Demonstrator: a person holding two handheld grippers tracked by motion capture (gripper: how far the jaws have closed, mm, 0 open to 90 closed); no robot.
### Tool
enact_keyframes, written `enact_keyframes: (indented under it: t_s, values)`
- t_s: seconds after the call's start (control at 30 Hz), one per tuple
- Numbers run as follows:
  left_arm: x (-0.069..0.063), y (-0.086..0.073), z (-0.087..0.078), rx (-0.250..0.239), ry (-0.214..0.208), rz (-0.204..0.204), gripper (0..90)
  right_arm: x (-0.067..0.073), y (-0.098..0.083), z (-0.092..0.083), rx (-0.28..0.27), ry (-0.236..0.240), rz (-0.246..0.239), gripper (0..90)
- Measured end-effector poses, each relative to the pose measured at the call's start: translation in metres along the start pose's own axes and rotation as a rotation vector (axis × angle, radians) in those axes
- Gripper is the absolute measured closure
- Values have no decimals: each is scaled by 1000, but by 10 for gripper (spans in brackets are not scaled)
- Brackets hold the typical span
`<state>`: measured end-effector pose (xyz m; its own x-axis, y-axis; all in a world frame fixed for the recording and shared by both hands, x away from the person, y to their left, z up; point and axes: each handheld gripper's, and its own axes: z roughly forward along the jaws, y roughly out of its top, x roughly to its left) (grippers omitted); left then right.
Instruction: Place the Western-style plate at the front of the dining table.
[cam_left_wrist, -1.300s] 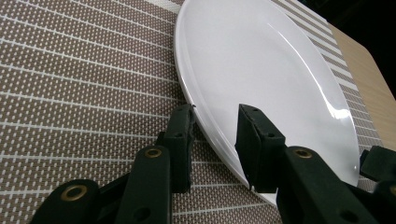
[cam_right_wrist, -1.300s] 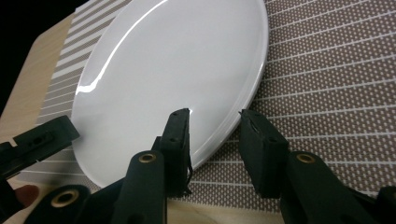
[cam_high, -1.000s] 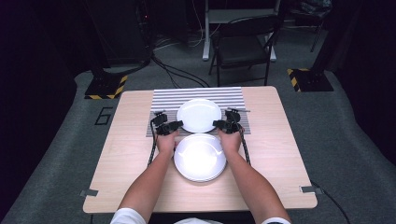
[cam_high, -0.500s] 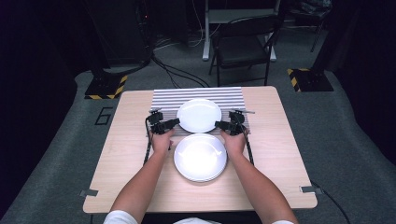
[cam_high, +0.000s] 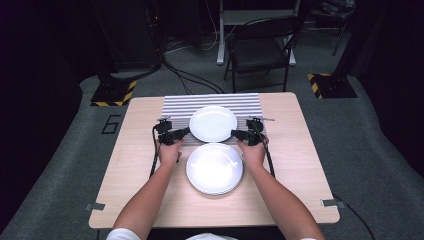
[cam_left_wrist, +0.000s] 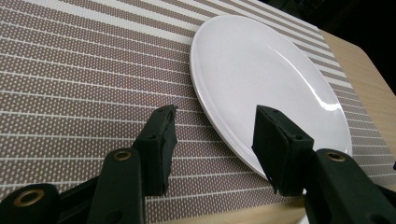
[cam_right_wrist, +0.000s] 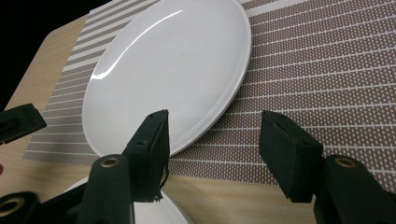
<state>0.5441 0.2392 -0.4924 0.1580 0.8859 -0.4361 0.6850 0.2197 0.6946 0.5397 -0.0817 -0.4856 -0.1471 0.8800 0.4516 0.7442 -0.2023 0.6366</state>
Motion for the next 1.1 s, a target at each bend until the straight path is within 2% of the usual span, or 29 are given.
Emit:
enact_keyframes:
  t_s: [0.17, 0.27, 0.3, 0.47, 0.5, 0.57, 0.73, 1.1]
  values:
    - [1, -2, -10, -3, -5, 23, 480, -1, -5, -9, -13, 5, -20, 424]
    - [2, -3, -17, -6, -17, 28, 479, -3, -7, -15, -8, 10, -8, 423]
    - [1, -3, -18, -12, -20, 21, 479, -3, -8, -17, -8, 13, -13, 423]
    - [5, -3, -29, -19, -34, 44, 478, -5, -10, -27, -24, 24, -29, 421]
    - [5, -3, -31, -17, -37, 35, 478, -6, -10, -29, -23, 29, -30, 420]
    - [7, -3, -34, -21, -34, 53, 478, -6, -10, -32, -26, 27, -32, 418]
    - [11, -4, -42, -19, -32, 56, 477, -9, -10, -42, -29, 35, -42, 415]
    - [18, -9, -65, -33, -29, 81, 474, -13, -19, -68, -44, 53, -115, 406]
